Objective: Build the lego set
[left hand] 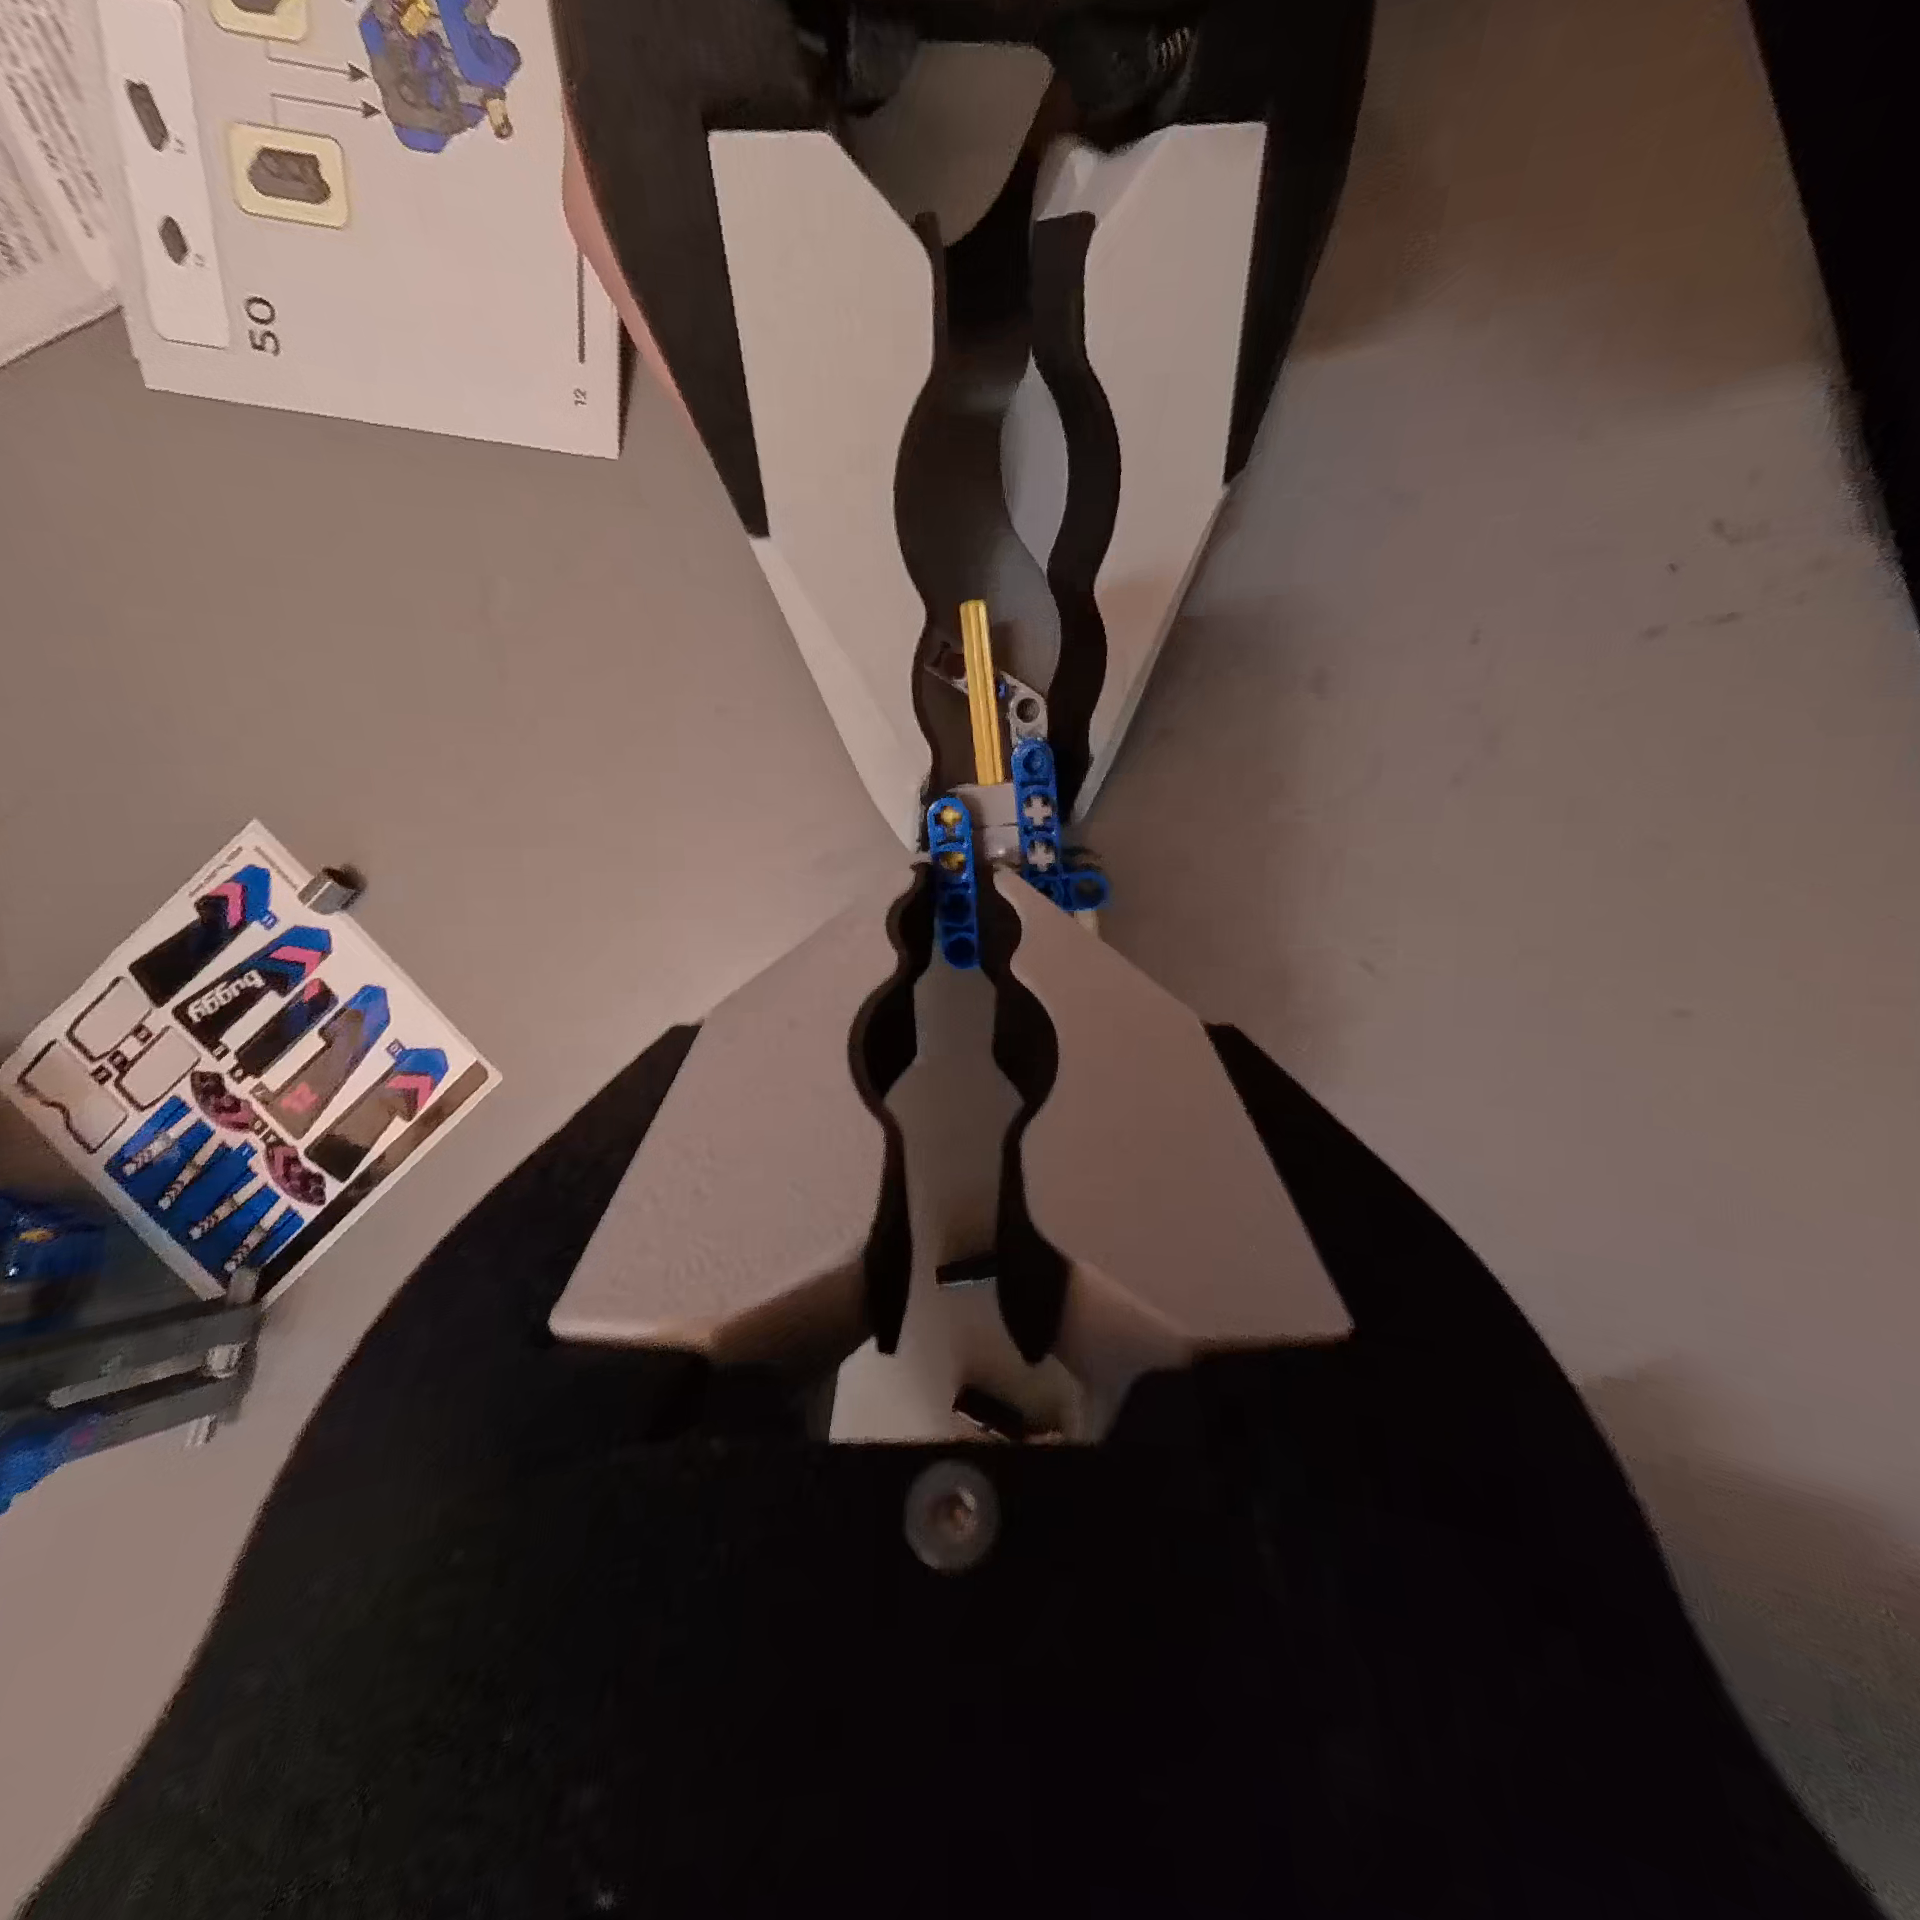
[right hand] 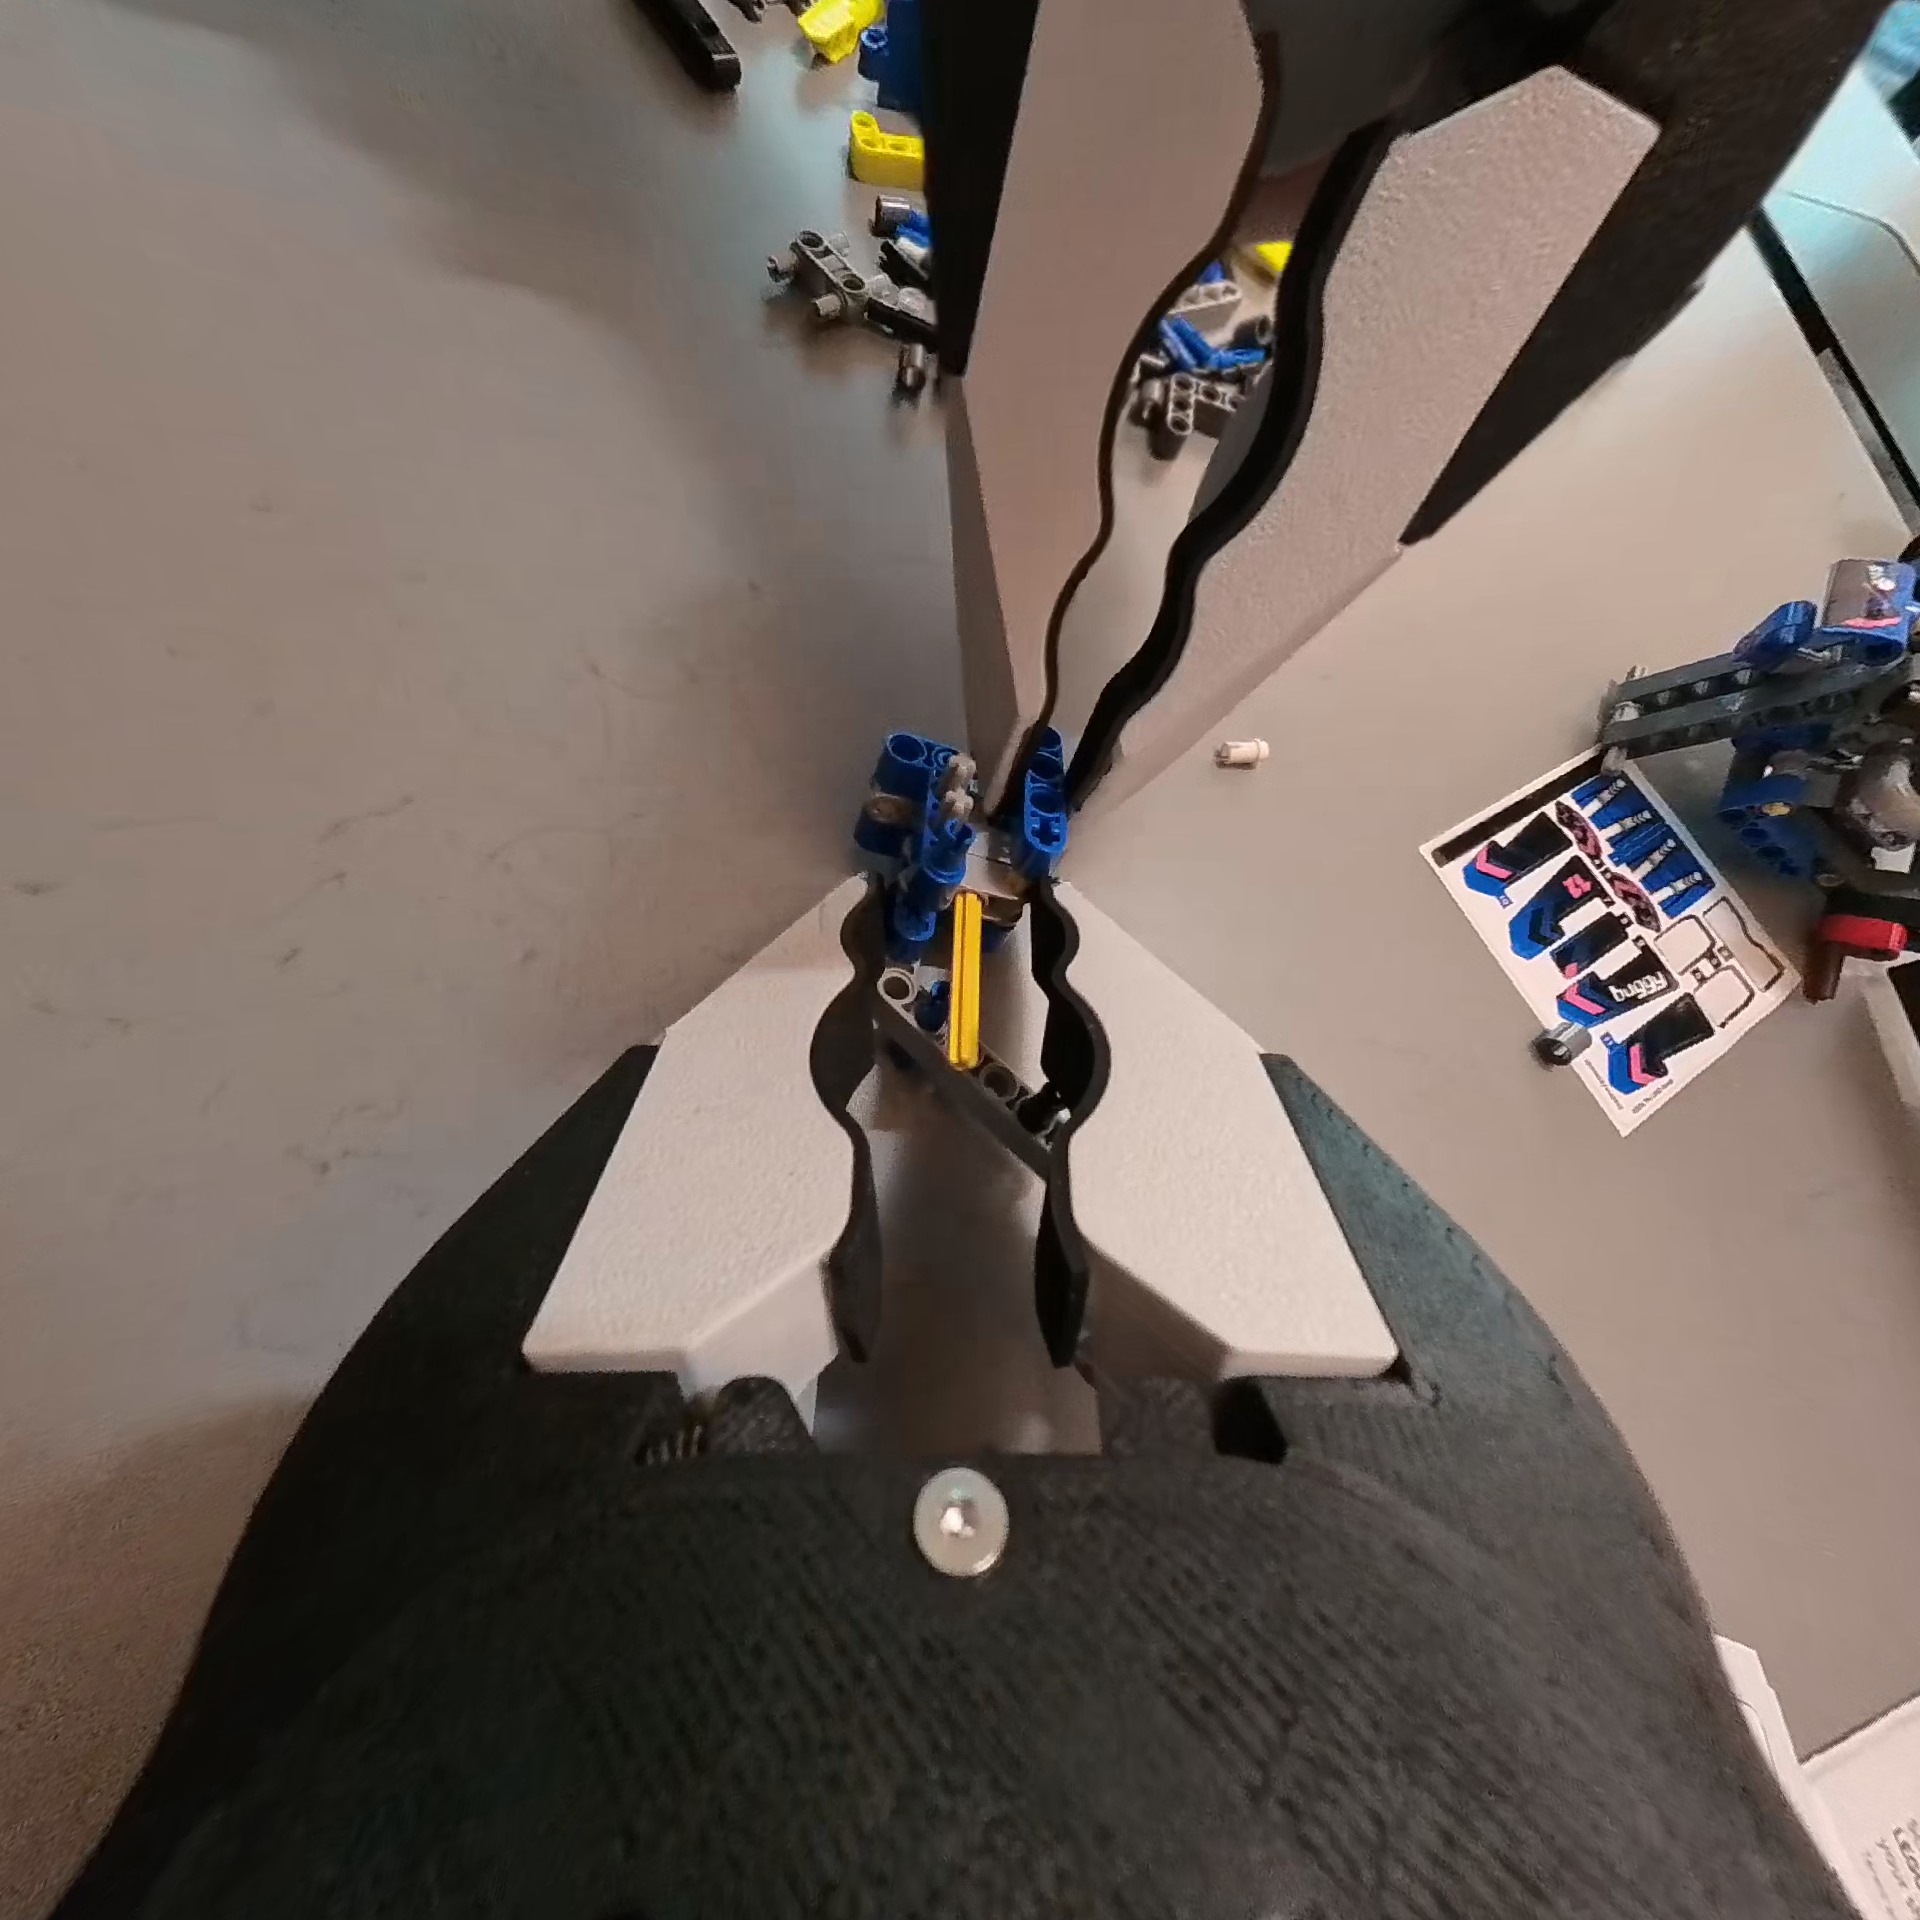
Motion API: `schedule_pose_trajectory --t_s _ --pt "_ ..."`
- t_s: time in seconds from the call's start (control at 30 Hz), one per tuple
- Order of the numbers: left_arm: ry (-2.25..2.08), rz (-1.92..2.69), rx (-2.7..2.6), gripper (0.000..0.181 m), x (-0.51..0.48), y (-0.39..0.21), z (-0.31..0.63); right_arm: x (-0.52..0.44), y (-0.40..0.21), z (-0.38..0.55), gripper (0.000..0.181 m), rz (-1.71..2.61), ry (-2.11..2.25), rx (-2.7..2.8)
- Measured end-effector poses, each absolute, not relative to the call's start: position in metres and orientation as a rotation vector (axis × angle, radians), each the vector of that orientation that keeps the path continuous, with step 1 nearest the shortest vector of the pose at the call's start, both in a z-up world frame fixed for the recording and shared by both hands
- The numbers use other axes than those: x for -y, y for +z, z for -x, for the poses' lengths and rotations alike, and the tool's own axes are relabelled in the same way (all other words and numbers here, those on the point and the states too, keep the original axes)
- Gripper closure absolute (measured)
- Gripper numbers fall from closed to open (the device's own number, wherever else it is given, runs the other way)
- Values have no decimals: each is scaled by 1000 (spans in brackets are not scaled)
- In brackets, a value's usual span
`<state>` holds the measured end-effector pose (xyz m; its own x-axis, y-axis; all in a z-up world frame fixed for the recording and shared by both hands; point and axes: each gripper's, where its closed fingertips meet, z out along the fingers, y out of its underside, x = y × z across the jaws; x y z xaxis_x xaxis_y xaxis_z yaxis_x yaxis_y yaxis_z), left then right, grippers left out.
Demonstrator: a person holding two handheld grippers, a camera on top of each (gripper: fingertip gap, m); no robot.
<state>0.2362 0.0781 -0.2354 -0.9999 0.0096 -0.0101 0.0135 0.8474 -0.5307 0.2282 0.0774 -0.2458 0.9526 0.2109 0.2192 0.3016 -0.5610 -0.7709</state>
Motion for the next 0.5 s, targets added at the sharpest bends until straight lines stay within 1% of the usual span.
schedule_pose_trajectory --t_s 0.27,0.37,0.47,0.5 --pt "-1022 73 -2991 175 -74 -233 -238 -78 -245 -229 155 2182 -132 362" --pt "-1030 86 -2963 165 -77 -230 -243 -78 -245 -229 155 2181 -135 364" --pt "-1088 112 -2970 167 -75 -227 -242 -78 -245 -229 155 2183 -129 361" --pt "-1093 116 -2979 171 -76 -228 -241 -78 -245 -229 155 2182 -130 362"
